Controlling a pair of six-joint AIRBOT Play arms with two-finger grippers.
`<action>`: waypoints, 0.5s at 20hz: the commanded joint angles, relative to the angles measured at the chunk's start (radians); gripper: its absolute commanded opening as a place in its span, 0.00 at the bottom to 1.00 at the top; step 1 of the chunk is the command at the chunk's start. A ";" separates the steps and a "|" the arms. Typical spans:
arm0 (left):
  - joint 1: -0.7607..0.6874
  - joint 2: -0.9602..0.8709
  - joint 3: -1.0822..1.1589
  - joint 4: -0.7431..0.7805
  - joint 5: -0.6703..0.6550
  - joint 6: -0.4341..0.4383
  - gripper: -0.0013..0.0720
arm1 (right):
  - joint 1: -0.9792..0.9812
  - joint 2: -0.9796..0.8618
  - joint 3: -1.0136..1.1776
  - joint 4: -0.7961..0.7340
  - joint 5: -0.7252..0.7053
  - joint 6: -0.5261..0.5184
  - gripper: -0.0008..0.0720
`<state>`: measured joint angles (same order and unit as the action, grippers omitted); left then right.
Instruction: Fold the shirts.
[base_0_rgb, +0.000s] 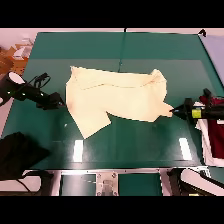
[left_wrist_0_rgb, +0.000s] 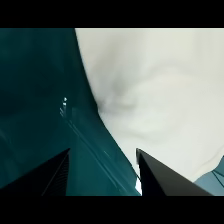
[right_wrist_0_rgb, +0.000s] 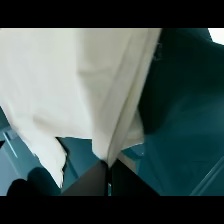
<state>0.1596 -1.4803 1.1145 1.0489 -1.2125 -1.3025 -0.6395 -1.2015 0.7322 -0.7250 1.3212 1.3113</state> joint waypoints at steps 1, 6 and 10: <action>0.000 -0.017 -0.009 -0.016 0.086 0.002 0.67 | -0.177 -0.058 -0.051 0.003 0.026 -0.060 0.03; 0.000 -0.062 -0.093 -0.050 0.145 0.003 0.86 | -0.174 -0.150 -0.070 0.011 -0.032 -0.098 0.03; 0.000 -0.108 -0.101 -0.212 0.225 0.051 0.85 | -0.174 -0.157 -0.070 0.011 -0.040 -0.112 0.03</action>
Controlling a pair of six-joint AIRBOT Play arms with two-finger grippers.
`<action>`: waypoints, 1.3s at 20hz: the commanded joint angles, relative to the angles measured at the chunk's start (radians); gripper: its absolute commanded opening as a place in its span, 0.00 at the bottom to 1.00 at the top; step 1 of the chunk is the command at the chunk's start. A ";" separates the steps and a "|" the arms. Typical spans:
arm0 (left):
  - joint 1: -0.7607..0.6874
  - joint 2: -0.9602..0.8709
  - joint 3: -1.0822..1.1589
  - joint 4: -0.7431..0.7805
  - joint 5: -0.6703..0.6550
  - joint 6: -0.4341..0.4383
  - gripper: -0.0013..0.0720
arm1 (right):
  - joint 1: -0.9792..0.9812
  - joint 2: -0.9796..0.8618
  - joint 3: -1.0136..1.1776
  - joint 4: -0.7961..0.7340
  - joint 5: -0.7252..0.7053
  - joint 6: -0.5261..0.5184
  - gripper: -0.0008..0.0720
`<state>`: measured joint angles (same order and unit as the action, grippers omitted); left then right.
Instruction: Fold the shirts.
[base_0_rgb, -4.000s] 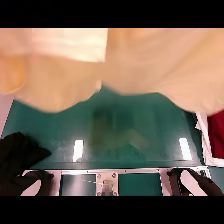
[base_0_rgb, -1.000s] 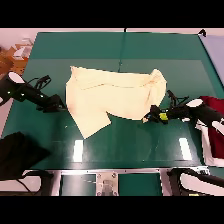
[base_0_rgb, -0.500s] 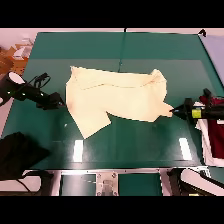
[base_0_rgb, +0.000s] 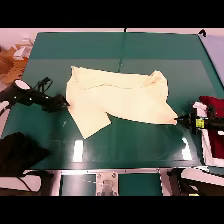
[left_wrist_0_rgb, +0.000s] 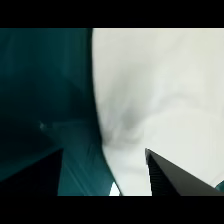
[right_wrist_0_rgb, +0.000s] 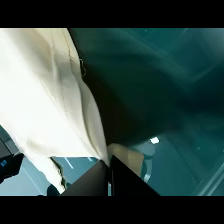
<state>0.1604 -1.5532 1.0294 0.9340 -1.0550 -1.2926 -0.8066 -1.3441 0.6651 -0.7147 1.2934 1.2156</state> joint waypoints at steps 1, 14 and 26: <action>-0.001 -0.052 -0.016 -0.190 0.065 0.094 0.85 | -0.006 -0.014 -0.003 0.001 -0.015 -0.016 0.03; 0.000 -0.108 0.002 -0.253 -0.053 0.193 0.05 | -0.007 -0.014 -0.003 -0.001 -0.042 -0.043 0.03; 0.000 -0.108 0.014 -0.171 -0.097 0.174 0.05 | 0.077 -0.040 -0.076 -0.003 -0.175 -0.088 0.66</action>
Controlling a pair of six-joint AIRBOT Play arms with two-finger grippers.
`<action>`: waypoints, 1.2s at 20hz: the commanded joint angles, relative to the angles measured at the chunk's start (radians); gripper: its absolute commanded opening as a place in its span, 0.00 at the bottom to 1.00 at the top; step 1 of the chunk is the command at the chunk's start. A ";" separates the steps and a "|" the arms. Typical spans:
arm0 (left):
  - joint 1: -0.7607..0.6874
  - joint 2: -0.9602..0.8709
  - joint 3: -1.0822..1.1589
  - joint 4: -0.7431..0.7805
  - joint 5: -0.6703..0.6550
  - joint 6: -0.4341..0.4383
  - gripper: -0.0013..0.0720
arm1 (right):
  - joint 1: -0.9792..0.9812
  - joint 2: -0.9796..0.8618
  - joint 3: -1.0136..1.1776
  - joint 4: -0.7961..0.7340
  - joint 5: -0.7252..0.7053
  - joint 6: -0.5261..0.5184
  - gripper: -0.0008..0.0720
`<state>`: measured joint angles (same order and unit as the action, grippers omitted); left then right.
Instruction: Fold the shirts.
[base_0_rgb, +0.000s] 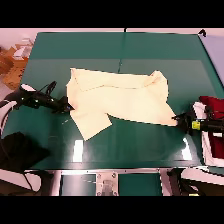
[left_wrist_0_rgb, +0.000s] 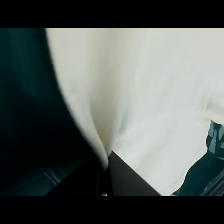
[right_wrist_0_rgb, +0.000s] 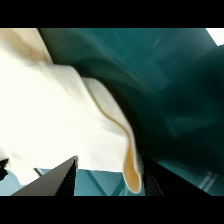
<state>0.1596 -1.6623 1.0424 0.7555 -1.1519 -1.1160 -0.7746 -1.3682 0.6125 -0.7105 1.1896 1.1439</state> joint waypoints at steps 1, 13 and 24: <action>0.000 0.001 0.001 0.007 0.000 -0.003 0.05 | 0.070 -0.029 -0.023 0.017 -0.094 -0.029 0.66; 0.000 0.111 0.018 -0.022 -0.021 0.000 0.05 | 0.142 -0.022 0.159 0.097 0.002 -0.039 0.03; 0.000 0.851 0.776 -0.107 0.066 -0.009 0.05 | 0.063 0.537 1.035 0.384 -0.018 -0.019 0.03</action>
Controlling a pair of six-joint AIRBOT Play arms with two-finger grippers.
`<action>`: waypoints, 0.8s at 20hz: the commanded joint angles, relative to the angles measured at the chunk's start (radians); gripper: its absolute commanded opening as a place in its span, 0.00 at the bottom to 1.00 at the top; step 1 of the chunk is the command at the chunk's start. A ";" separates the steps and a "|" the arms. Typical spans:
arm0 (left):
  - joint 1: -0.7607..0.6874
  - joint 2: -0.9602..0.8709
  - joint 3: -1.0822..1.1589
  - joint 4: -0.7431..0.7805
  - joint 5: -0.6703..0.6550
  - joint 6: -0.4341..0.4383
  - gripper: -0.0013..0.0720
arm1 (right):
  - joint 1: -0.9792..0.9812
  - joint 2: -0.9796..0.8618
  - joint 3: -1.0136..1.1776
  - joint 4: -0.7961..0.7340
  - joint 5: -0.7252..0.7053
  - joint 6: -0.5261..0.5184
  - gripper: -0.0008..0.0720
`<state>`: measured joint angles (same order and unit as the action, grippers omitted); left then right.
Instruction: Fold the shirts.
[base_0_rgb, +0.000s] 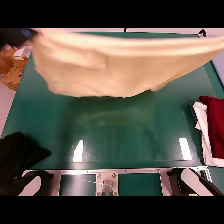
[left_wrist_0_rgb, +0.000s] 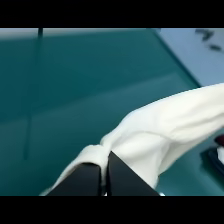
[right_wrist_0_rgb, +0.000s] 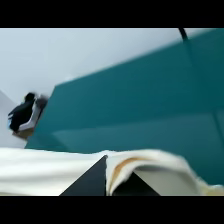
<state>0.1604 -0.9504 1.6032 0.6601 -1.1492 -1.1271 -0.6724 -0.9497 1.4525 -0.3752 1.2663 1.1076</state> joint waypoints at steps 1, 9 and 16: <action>0.000 0.164 0.290 -0.004 0.074 0.002 0.05 | -0.064 0.151 0.235 0.048 -0.134 0.018 0.03; 0.000 0.174 0.401 0.166 0.018 -0.107 0.05 | -0.114 0.230 0.266 -0.003 -0.200 0.018 0.03; -0.001 0.035 -0.006 0.119 0.014 -0.092 0.05 | 0.102 0.093 -0.142 -0.018 -0.232 -0.077 0.03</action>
<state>0.1600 -0.8551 1.7489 0.8024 -1.1339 -1.2251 -0.6704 -0.7986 1.4708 -0.3782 1.0630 1.0893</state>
